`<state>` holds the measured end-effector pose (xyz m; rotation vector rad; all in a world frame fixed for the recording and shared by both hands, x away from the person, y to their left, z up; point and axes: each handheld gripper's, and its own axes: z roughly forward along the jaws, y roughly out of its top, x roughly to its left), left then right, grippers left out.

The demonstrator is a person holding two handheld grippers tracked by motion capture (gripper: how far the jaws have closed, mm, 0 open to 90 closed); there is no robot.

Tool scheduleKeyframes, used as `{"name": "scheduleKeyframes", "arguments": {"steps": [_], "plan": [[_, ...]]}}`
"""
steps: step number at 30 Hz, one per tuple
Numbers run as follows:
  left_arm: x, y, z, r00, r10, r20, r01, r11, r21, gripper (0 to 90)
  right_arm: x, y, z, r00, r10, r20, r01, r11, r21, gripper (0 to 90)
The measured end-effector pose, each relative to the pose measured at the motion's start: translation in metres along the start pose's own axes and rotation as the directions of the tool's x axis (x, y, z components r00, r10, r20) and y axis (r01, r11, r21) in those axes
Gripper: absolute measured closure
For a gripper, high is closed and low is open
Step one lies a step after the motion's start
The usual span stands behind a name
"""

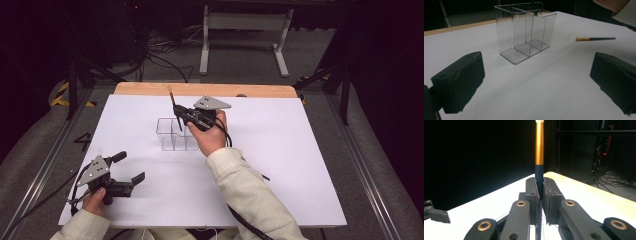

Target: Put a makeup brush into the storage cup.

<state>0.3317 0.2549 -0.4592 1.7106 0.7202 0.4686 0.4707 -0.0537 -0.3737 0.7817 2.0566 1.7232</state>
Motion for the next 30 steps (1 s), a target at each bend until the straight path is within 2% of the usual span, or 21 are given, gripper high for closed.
{"name": "scheduleKeyframes", "arguments": {"steps": [23,30], "plan": [[0.0,0.0,0.001,1.0,0.004,0.004,-0.004,1.0,0.009,0.2,0.003,-0.015,0.005,0.9999,0.012,-0.01,-0.012,0.998,0.063,83.5],[0.0,0.0,0.001,1.0,0.001,0.004,-0.001,0.9999,0.012,0.2,0.002,-0.018,0.005,0.9987,0.047,-0.018,-0.046,0.995,0.087,83.3]]}}
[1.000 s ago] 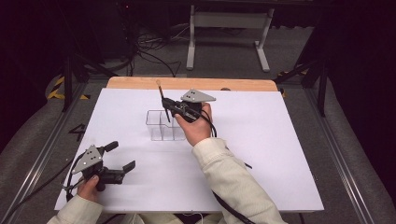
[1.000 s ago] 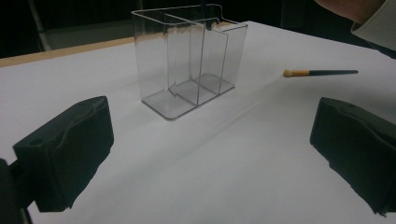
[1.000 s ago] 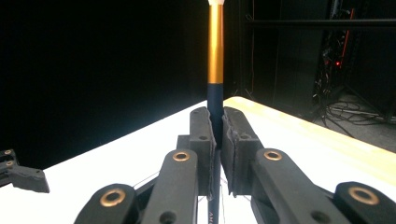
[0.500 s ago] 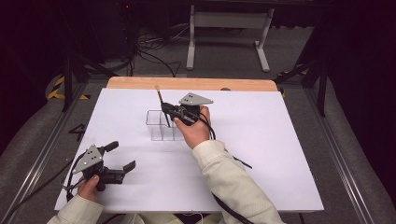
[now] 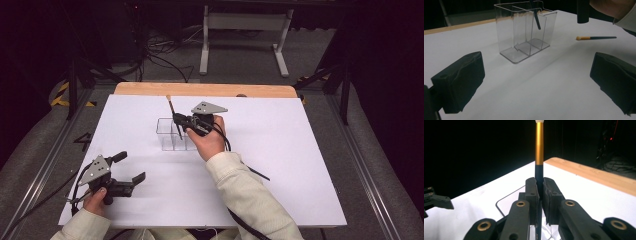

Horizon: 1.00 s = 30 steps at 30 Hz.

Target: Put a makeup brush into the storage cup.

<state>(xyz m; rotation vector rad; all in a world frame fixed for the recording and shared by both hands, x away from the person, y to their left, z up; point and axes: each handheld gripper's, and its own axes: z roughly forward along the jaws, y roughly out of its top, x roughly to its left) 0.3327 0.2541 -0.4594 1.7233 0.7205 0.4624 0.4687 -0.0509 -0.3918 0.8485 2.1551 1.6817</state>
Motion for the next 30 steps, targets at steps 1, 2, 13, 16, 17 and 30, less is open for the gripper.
{"name": "scheduleKeyframes", "arguments": {"steps": [1,2,13,16,17,30], "plan": [[0.0,0.0,0.0,1.0,0.001,-0.002,-0.001,1.0,-0.003,0.2,0.0,0.0,0.0,0.9999,0.014,-0.007,-0.014,1.0,0.01,78.9],[0.0,0.0,0.0,1.0,0.0,-0.003,0.0,1.0,-0.006,0.2,0.001,0.0,-0.001,0.9993,0.036,-0.01,-0.035,0.999,0.022,72.0],[0.0,0.001,0.003,1.0,0.0,-0.01,0.0,0.9999,-0.012,0.2,0.006,0.005,-0.04,0.9998,0.019,-0.01,-0.019,1.0,0.004,42.4],[0.001,0.001,0.003,0.9999,0.002,-0.011,-0.002,1.0,-0.004,0.2,0.008,0.008,-0.059,0.9998,0.005,-0.021,-0.005,1.0,0.0,39.7],[0.001,0.001,0.003,0.9999,0.001,-0.013,-0.001,1.0,-0.004,0.2,0.009,0.009,-0.066,0.9997,-0.001,-0.024,0.001,1.0,-0.001,39.0],[0.0,0.001,0.003,0.9998,-0.001,-0.018,0.001,1.0,-0.002,0.2,0.006,0.019,-0.122,0.999,-0.041,-0.016,0.041,0.999,0.008,33.1]]}}
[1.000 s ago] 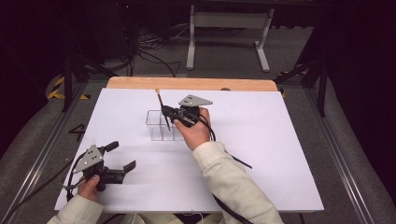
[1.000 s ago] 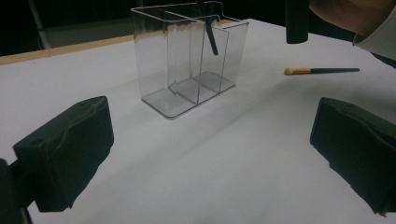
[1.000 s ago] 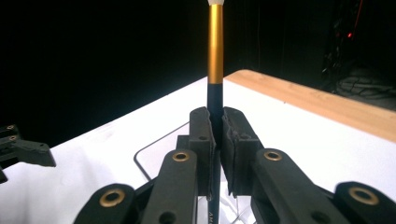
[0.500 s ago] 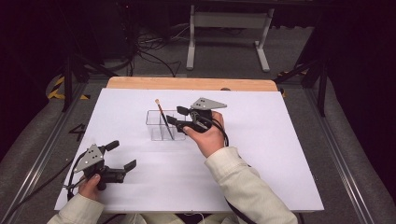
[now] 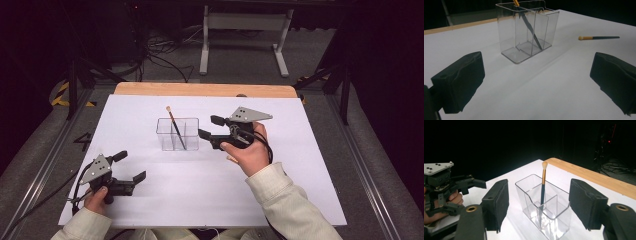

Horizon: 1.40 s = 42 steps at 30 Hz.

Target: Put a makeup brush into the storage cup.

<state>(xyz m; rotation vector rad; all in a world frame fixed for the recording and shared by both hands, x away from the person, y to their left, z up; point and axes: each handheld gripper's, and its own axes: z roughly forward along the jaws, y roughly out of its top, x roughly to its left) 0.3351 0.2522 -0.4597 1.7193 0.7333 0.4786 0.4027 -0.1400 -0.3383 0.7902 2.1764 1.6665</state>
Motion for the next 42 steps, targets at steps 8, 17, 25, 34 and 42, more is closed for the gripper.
{"name": "scheduleKeyframes", "arguments": {"steps": [8,17,25,34,42], "plan": [[0.0,0.0,0.0,1.0,-0.001,-0.001,0.001,1.0,0.0,0.2,-0.005,0.0,-0.017,0.9999,0.013,0.001,-0.013,1.0,-0.004,30.9],[0.0,0.0,0.0,1.0,0.0,0.0,0.0,1.0,0.001,0.2,-0.011,-0.002,-0.029,1.0,-0.003,0.005,0.003,0.998,0.068,31.0],[0.0,0.0,0.0,1.0,-0.001,-0.004,0.001,1.0,0.002,0.2,-0.019,0.003,-0.04,0.9992,-0.036,0.015,0.032,0.983,0.181,27.0],[0.0,0.0,0.0,1.0,-0.003,-0.001,0.003,1.0,0.003,0.2,-0.024,0.007,-0.046,0.9961,-0.08,0.036,0.065,0.949,0.307,25.6],[0.0,0.0,0.0,1.0,0.004,0.002,-0.004,1.0,0.007,0.2,-0.029,0.01,-0.052,0.9939,-0.098,0.052,0.072,0.926,0.371,25.7]]}}
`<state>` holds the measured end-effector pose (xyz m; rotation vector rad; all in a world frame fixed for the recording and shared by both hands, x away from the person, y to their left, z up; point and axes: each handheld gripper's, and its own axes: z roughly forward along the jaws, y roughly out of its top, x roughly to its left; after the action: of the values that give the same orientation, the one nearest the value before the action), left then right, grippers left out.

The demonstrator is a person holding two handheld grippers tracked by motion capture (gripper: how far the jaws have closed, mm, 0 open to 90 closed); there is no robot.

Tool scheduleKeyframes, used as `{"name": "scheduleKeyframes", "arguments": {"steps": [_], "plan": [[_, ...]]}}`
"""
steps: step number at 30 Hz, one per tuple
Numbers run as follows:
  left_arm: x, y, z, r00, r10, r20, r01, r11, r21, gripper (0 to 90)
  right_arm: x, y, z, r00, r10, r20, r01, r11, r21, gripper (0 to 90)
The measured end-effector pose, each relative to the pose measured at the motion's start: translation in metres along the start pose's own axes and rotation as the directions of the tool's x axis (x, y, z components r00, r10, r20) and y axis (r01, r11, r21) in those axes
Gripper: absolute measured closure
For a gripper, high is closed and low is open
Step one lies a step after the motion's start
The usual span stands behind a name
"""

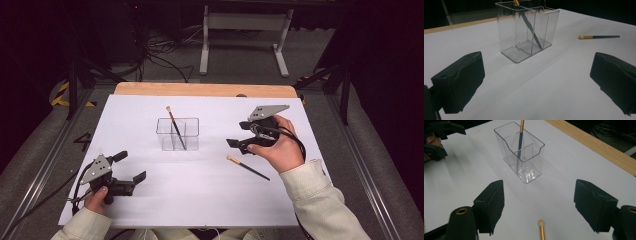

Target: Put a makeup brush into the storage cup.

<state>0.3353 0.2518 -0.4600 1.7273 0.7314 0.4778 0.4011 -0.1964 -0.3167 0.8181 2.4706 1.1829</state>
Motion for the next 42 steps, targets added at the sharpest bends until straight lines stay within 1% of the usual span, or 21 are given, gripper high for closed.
{"name": "scheduleKeyframes", "arguments": {"steps": [2,4,6,9,11,13,17,19,20,21,22,26,28,29,30,32,35,36,39,41,42], "plan": [[0.0,0.0,0.0,1.0,0.001,0.0,-0.001,1.0,0.001,0.2,-0.002,0.0,-0.001,1.0,-0.002,0.002,0.001,1.0,0.02,25.6],[0.0,0.0,0.0,1.0,0.001,0.0,-0.001,1.0,0.002,0.2,-0.003,0.0,-0.003,1.0,-0.002,-0.007,0.003,0.998,0.058,25.5],[0.0,0.0,0.0,1.0,0.0,0.001,0.0,1.0,0.004,0.2,-0.004,0.001,-0.004,0.9999,-0.008,-0.005,0.009,0.997,0.076,24.6],[0.0,0.0,0.0,1.0,0.0,0.0,0.0,1.0,0.002,0.2,-0.005,0.002,-0.004,0.9999,-0.015,-0.007,0.016,0.994,0.106,24.5],[0.0,0.0,0.0,1.0,0.001,0.001,-0.001,1.0,0.003,0.2,-0.005,0.003,-0.004,0.9998,-0.017,-0.012,0.018,0.99,0.137,24.6],[0.0,0.0,0.0,1.0,0.0,0.003,0.0,1.0,0.003,0.2,-0.006,0.003,-0.004,0.9998,-0.018,-0.011,0.02,0.989,0.145,24.5],[0.0,0.0,0.0,1.0,0.0,-0.001,0.0,1.0,0.003,0.3,-0.008,0.002,-0.003,0.9992,-0.028,-0.03,0.033,0.981,0.193,24.7],[0.0,0.0,0.0,1.0,0.0,0.001,0.0,1.0,0.003,0.2,-0.011,0.001,-0.001,0.9981,-0.035,-0.05,0.045,0.974,0.22,25.5],[0.0,0.0,0.0,1.0,0.0,0.002,0.0,1.0,0.004,0.2,-0.011,0.001,-0.001,0.9981,-0.035,-0.05,0.045,0.974,0.22,25.5],[0.0,0.0,0.0,1.0,0.0,0.002,0.0,1.0,0.004,0.2,-0.013,0.0,-0.001,0.9974,-0.046,-0.055,0.057,0.97,0.236,25.9],[0.0,-0.001,-0.001,1.0,0.0,0.001,0.0,1.0,0.005,0.2,-0.013,0.0,-0.001,0.9974,-0.046,-0.055,0.057,0.97,0.236,25.9],[0.0,-0.001,-0.001,1.0,0.0,0.0,0.0,1.0,0.008,0.2,-0.019,-0.003,0.0,0.9969,-0.051,-0.06,0.065,0.962,0.267,26.8],[0.0,-0.001,-0.002,1.0,0.001,-0.002,-0.001,1.0,0.01,0.2,-0.02,-0.004,0.0,0.9972,-0.048,-0.058,0.062,0.957,0.282,27.1],[0.0,-0.001,-0.002,1.0,0.0,-0.002,0.0,0.9999,0.011,0.2,-0.022,-0.006,0.001,0.9977,-0.039,-0.056,0.054,0.954,0.296,28.8],[0.0,-0.001,-0.002,1.0,0.0,-0.002,0.0,0.9999,0.011,0.2,-0.022,-0.006,0.001,0.9977,-0.039,-0.056,0.054,0.954,0.296,28.8],[0.0,-0.001,-0.002,1.0,0.001,-0.002,-0.001,0.9999,0.011,0.2,-0.024,-0.007,0.002,0.9979,-0.03,-0.057,0.046,0.949,0.313,30.7],[0.0,-0.001,-0.002,1.0,0.001,-0.001,-0.001,0.9999,0.012,0.2,-0.024,-0.01,0.006,0.9979,-0.026,-0.059,0.045,0.935,0.352,33.4],[0.0,-0.001,-0.002,1.0,-0.001,-0.003,0.001,1.0,0.01,0.2,-0.024,-0.011,0.007,0.9973,-0.03,-0.067,0.052,0.931,0.362,33.4],[0.0,-0.001,-0.002,1.0,-0.003,-0.008,0.003,1.0,0.008,0.2,-0.024,-0.012,0.012,0.9973,-0.035,-0.064,0.058,0.918,0.391,33.5],[0.0,-0.001,-0.002,1.0,0.001,-0.008,-0.001,1.0,0.007,0.2,-0.025,-0.013,0.013,0.9974,-0.037,-0.062,0.059,0.913,0.403,33.9],[0.0,-0.001,-0.002,1.0,0.001,-0.008,-0.001,1.0,0.003,0.2,-0.025,-0.014,0.014,0.9975,-0.035,-0.062,0.057,0.909,0.414,34.8]]}}
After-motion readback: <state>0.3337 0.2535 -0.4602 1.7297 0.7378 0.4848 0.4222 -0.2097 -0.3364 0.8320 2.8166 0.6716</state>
